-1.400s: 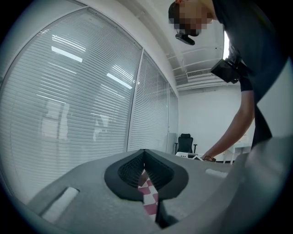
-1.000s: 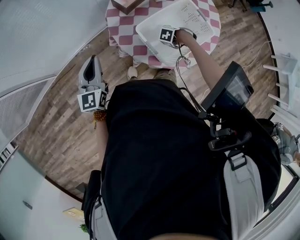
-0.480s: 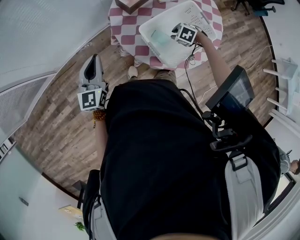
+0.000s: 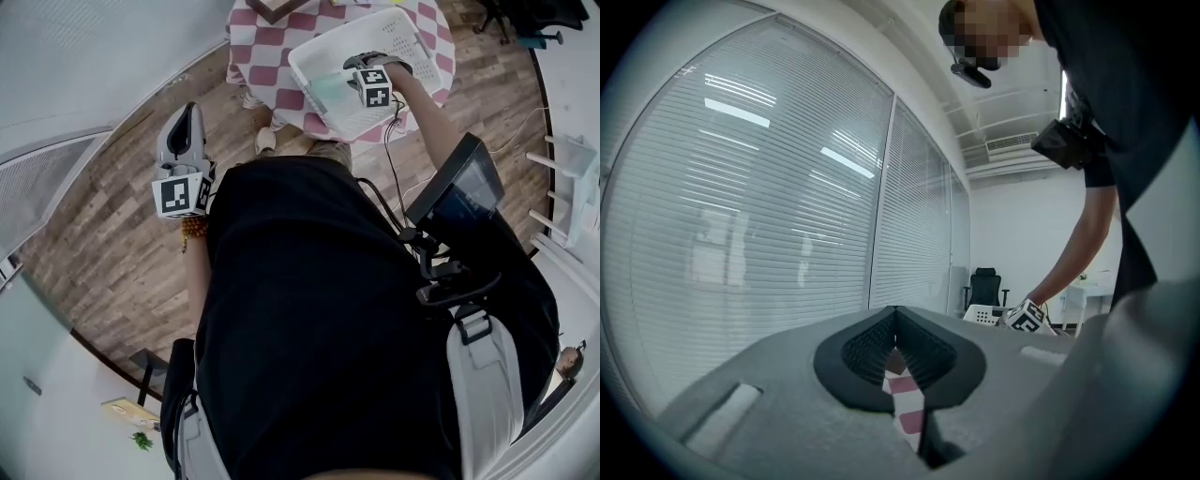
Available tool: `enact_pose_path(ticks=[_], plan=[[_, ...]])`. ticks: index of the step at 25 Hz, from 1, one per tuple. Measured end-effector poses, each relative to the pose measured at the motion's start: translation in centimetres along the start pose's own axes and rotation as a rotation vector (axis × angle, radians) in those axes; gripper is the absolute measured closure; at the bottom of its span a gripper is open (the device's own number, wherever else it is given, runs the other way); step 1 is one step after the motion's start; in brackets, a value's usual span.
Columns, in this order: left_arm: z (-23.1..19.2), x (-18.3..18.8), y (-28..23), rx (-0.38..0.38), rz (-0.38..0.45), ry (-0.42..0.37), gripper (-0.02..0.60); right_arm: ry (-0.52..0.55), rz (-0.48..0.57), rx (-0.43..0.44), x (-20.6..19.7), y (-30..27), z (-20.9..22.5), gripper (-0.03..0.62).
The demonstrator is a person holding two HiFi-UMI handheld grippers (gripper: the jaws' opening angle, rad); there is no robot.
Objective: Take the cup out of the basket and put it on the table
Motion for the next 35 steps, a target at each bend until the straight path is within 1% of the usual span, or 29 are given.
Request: enact_pose_path(ticks=[2,4,6,7,8,9,10,12,13,14,15,17,18,19,21,25,29,32,35], plan=[[-0.5,-0.7,-0.2,0.006,-0.005,-0.003,0.575,0.042,0.0,0.009,-0.5,-1.7,0.2,0.431],[-1.0,-1.3,-0.2,0.016,-0.013,-0.006,0.575,0.041,-0.004,0.031,-1.0,-3.1,0.3,0.431],[-1.2,-1.2,0.2,0.03,-0.014,-0.008,0.575,-0.016,-0.001,0.046,-1.1,-3.1,0.4,0.439],[-1.3,-1.1,0.4,0.037,-0.013,-0.008,0.575,-0.063,-0.003,0.049,-1.3,-2.9,0.6,0.465],[-1.3,-1.0,0.6,0.044,-0.014,-0.007,0.575,-0.135,-0.007,0.056,-1.7,-2.6,0.9,0.509],[-1.3,-1.0,0.7,0.05,-0.016,-0.006,0.575,-0.24,-0.003,0.078,-2.3,-2.3,1.4,0.535],[-1.4,-1.0,0.7,0.053,-0.018,-0.006,0.575,-0.374,0.018,0.122,-3.1,-2.1,2.0,0.54],[-1.4,-0.9,0.7,0.055,-0.019,0.001,0.575,-0.65,0.116,0.27,-3.8,-1.3,2.9,0.54],[-1.4,-0.9,0.6,0.052,-0.018,0.007,0.575,-0.743,0.169,0.36,-3.6,-0.8,3.0,0.539],[-1.4,-0.9,0.5,0.047,-0.018,0.009,0.575,-0.785,0.202,0.444,-3.3,-0.3,2.8,0.537],[-1.3,-0.8,0.4,0.041,-0.019,0.008,0.575,-0.779,0.209,0.512,-2.8,0.0,2.4,0.531],[-1.1,-0.6,0.2,0.029,-0.029,-0.004,0.575,-0.713,0.175,0.603,-2.1,0.0,1.3,0.49],[-1.0,-0.5,0.1,0.026,-0.033,-0.009,0.575,-0.695,0.157,0.636,-1.8,-0.3,0.7,0.46],[-1.0,-0.5,0.0,0.025,-0.035,-0.011,0.575,-0.694,0.145,0.665,-1.7,-0.6,0.2,0.446],[-1.0,-0.5,0.1,0.027,-0.03,-0.007,0.575,-0.707,0.127,0.703,-1.5,-1.1,-0.5,0.434],[-0.9,-0.2,0.3,0.034,-0.017,0.0,0.575,-0.734,0.1,0.702,-2.2,-1.6,-1.0,0.434],[-0.9,-0.2,0.6,0.037,-0.034,-0.016,0.575,-0.805,0.083,0.698,-3.7,-1.0,-0.9,0.434],[-0.8,-0.2,0.6,0.032,-0.037,-0.014,0.575,-0.83,0.055,0.704,-4.1,-1.1,-1.2,0.434],[-0.7,-0.2,0.5,0.029,-0.029,-0.006,0.575,-0.863,0.067,0.719,-3.9,-1.5,-1.7,0.434]])
Point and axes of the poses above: the fingertips, and each gripper's own axes: y backward along the fingers, z to its right, x out of its top, the point moved 8 cm from there along y, backward along the fingers, and after that the axes turned 7 degrees about z, right-handed, at the moved point
